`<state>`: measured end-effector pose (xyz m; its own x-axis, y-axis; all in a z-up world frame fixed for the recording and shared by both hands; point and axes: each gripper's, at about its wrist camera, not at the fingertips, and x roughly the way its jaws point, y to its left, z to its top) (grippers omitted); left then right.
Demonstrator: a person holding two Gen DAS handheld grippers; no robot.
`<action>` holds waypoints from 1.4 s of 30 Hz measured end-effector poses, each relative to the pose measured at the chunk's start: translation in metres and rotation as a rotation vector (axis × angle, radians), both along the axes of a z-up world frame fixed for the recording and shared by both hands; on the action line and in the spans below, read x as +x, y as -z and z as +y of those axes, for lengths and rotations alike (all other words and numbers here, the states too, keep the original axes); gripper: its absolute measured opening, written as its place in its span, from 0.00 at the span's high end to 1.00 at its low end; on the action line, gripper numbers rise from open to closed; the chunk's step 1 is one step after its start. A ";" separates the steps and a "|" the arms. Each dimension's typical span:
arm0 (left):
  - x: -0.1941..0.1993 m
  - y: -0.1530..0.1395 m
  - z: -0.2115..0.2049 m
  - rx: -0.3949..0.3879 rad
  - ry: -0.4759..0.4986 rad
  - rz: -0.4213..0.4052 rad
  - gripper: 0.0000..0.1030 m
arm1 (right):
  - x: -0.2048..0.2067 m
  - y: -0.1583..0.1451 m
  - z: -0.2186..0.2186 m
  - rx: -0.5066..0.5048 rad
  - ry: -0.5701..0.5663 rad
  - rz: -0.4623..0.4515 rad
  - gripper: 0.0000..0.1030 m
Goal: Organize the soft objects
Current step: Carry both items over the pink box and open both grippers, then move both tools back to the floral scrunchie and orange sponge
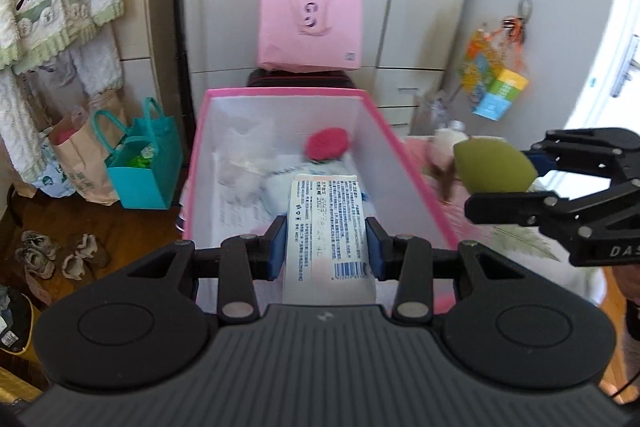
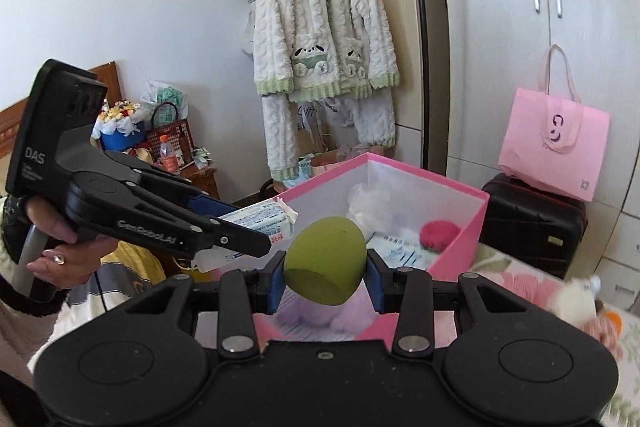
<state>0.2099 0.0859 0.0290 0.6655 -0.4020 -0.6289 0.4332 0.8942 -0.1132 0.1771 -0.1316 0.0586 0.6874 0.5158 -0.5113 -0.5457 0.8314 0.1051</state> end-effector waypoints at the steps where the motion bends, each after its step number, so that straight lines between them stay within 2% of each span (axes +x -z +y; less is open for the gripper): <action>1: 0.010 0.003 -0.001 0.004 -0.011 0.006 0.62 | 0.009 0.002 0.003 -0.008 0.003 -0.004 0.56; 3: 0.031 0.011 -0.001 0.010 -0.028 0.028 0.62 | 0.028 0.007 0.007 -0.033 0.003 0.002 0.55; 6: 0.055 0.020 -0.006 0.034 -0.078 0.043 0.62 | 0.059 0.020 0.010 -0.041 0.013 0.062 0.55; 10: 0.080 0.030 -0.015 0.074 -0.078 0.081 0.62 | 0.091 0.034 0.021 -0.106 0.007 0.092 0.55; 14: 0.092 0.036 -0.025 0.145 -0.088 0.051 0.62 | 0.112 0.050 0.034 -0.155 -0.027 0.125 0.55; 18: 0.101 0.038 -0.025 0.152 -0.093 0.068 0.62 | 0.123 0.061 0.042 -0.206 -0.055 0.134 0.55; 21: 0.104 0.038 -0.025 0.150 -0.103 0.077 0.58 | 0.132 0.068 0.046 -0.226 -0.070 0.143 0.54; 22: 0.104 0.037 -0.025 0.147 -0.110 0.074 0.52 | 0.135 0.069 0.047 -0.231 -0.076 0.140 0.48; 26: 0.094 0.028 -0.020 0.123 -0.122 0.044 0.43 | 0.129 0.066 0.038 -0.199 -0.091 0.133 0.38; 34: 0.055 -0.001 -0.010 0.096 -0.088 -0.004 0.39 | 0.077 0.021 -0.019 0.009 -0.026 0.060 0.38; 37: 0.037 -0.013 -0.011 0.085 -0.058 -0.029 0.37 | 0.054 0.005 -0.040 0.023 0.020 0.026 0.38; 42: 0.011 -0.030 -0.018 0.048 0.014 -0.015 0.36 | 0.020 -0.015 -0.079 0.049 0.100 0.015 0.38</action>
